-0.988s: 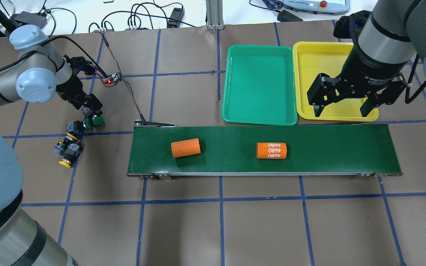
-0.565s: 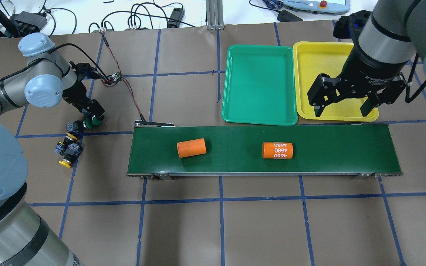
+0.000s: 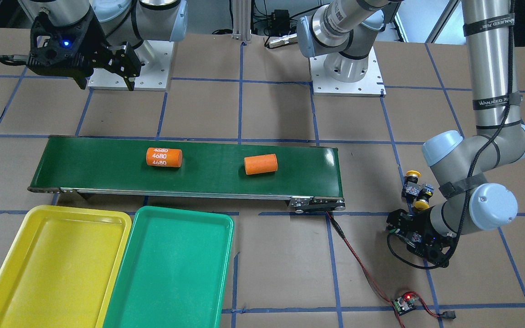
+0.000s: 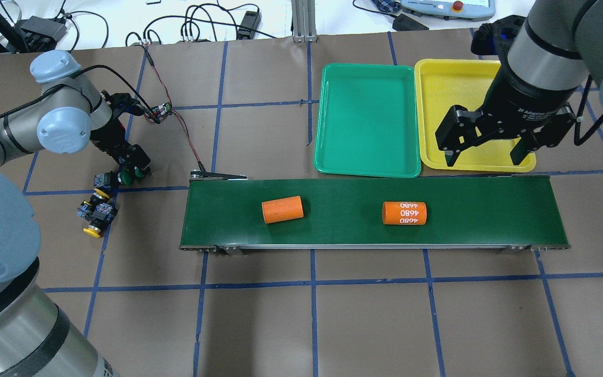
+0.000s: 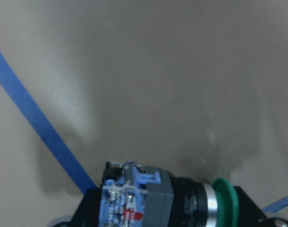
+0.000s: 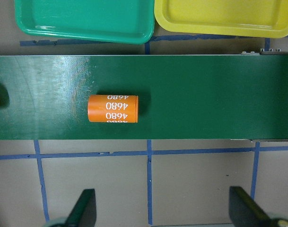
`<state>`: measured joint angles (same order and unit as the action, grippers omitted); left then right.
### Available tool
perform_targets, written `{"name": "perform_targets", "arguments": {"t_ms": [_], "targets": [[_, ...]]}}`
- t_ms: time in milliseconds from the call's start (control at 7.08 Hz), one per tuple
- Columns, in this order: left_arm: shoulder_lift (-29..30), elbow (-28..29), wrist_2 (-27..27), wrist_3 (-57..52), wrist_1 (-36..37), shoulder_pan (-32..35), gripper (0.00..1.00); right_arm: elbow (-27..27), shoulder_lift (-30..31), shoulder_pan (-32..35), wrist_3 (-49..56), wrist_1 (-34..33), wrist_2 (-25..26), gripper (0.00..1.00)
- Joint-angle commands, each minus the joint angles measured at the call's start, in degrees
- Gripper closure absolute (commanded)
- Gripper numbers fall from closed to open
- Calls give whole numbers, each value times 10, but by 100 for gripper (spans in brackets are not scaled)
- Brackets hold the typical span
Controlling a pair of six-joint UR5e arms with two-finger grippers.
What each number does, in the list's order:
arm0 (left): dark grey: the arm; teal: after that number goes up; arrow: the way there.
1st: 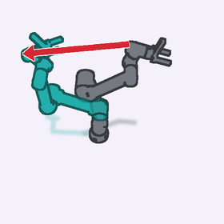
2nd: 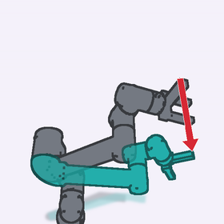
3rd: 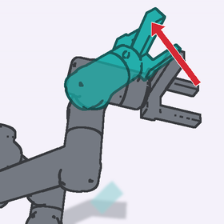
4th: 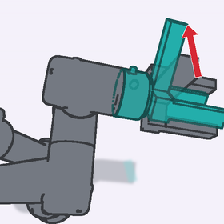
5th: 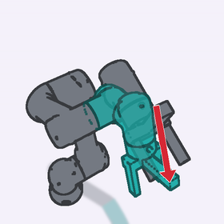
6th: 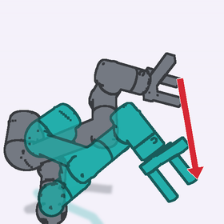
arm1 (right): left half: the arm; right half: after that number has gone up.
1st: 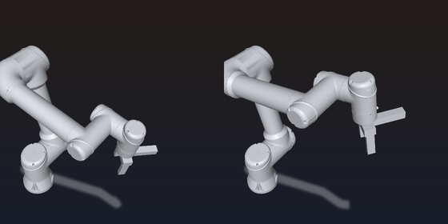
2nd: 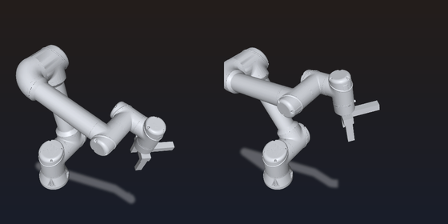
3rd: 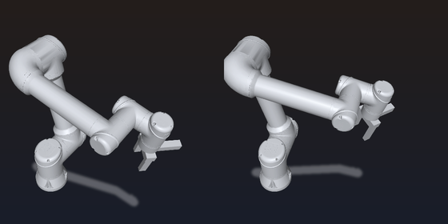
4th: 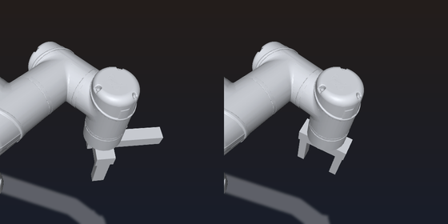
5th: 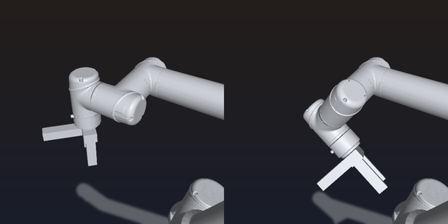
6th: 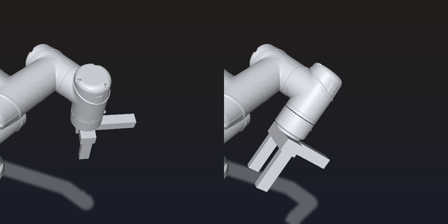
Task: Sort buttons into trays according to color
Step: 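Place the green-capped button on the conveyor with the left gripper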
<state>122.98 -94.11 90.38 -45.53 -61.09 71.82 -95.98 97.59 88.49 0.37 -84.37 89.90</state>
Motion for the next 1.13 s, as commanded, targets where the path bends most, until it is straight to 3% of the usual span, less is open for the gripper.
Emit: {"name": "perform_targets", "arguments": {"t_ms": [0,282,424,565,706,847,988], "targets": [[-37,9,-14,47,-30,9,100,0,0,0,-5,1,0,0],[-103,-12,-39,136,-91,35,100,-1,0,0,-4,3,2,0],[-140,-32,-40,235,-107,65,100,0,-1,0,3,1,3,0],[-176,-82,-83,355,-114,100,100,0,0,0,-4,3,2,0],[-201,-154,-102,473,-84,117,100,0,-1,0,3,2,3,0],[-227,-177,-107,531,-38,134,100,-1,0,0,-4,2,1,0],[-239,-181,-110,595,-38,167,100,0,-1,-2,3,-1,3,0]]}}
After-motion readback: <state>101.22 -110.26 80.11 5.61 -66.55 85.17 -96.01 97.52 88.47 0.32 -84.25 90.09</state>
